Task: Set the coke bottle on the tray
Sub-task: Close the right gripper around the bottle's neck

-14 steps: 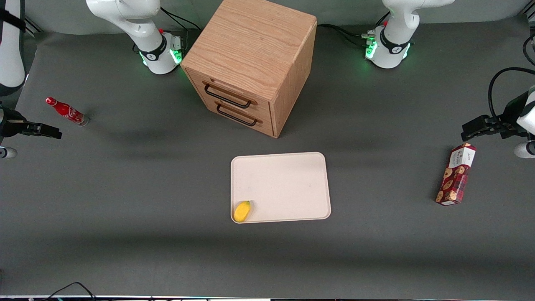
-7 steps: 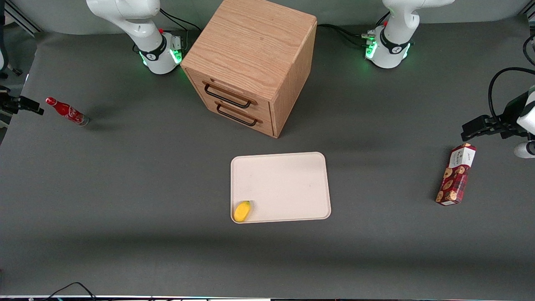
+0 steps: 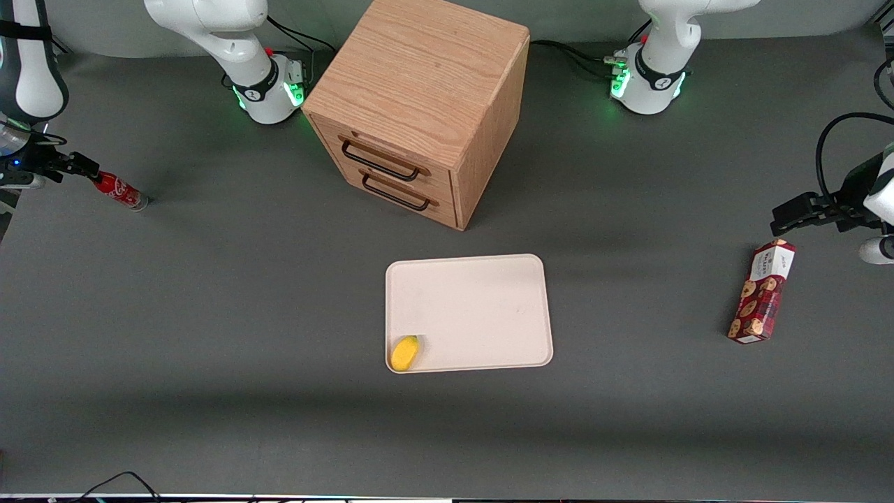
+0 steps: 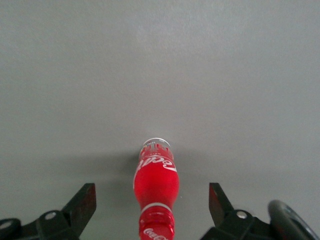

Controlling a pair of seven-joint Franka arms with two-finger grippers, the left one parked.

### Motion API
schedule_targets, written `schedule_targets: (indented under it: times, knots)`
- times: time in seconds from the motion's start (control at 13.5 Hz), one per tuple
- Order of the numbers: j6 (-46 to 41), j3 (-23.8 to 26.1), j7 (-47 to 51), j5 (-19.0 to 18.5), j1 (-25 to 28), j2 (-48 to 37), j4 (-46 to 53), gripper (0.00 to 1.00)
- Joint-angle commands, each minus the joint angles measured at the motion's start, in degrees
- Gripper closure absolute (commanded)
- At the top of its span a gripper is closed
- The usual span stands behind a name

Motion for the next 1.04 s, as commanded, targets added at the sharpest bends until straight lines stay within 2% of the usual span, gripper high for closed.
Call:
schedule_targets:
  times: [0.0, 0.3, 0.37, 0.67, 0.74, 0.96]
  knots:
    - [3.4, -3.2, -1.4, -3.9, 0.1, -2.2, -3.2, 0.0]
    - [5.3, -3.8, -2.4, -3.9, -0.2, -1.8, -4.5, 0.0]
    - [5.3, -4.3, -2.7, -3.9, -0.3, -1.8, -4.5, 0.06]
    - [5.4, -4.6, -2.6, -3.9, -0.2, -1.4, -4.4, 0.84]
    - [5.4, -4.6, -2.5, -3.9, -0.2, -1.4, -4.4, 0.98]
    - [5.1, -4.5, -2.0, -3.9, 0.0, -1.3, -4.4, 1.0]
